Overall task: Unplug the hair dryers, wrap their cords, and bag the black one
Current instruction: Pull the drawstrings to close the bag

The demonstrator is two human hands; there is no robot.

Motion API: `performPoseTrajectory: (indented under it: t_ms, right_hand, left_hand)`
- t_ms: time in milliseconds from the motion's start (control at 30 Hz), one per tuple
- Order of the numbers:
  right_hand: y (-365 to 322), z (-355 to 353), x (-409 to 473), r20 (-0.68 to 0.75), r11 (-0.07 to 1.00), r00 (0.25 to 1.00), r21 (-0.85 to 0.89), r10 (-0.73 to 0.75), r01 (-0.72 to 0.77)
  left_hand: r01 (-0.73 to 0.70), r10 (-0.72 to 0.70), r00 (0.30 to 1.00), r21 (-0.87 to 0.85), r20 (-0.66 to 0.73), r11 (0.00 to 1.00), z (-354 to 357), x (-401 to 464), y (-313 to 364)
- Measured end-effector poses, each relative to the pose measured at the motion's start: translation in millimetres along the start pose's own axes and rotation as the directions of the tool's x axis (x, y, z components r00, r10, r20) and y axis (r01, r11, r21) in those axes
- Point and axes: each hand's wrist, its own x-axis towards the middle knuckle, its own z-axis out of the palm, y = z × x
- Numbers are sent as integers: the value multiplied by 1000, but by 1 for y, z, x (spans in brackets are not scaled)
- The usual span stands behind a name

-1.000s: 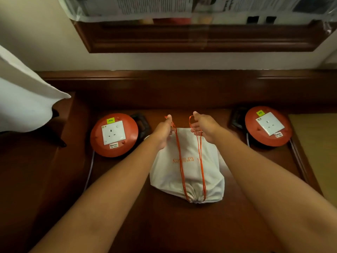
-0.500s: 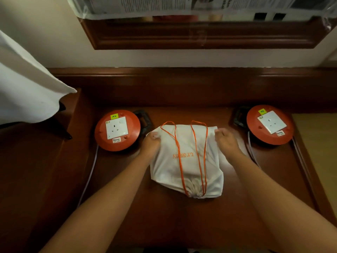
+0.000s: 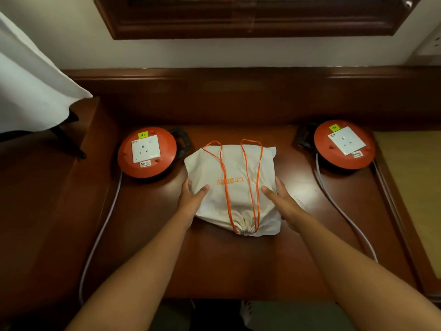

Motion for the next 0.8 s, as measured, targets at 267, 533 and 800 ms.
performPoseTrajectory:
  t_ms: [267, 533, 800]
  right_hand:
    - [14, 3, 1, -66, 998, 997, 47, -49, 52]
    - [13, 15, -10, -125, 986, 992, 158, -34, 53]
    - [-2, 20, -14, -161, 973, 983, 198, -87, 118]
  left_hand:
    - [127, -120, 990, -110, 70, 986, -7, 7, -22]
    - [103, -87, 990, -141, 113, 985, -9, -5, -26]
    - [14, -10, 1000, -162, 30, 987, -7, -6, -25]
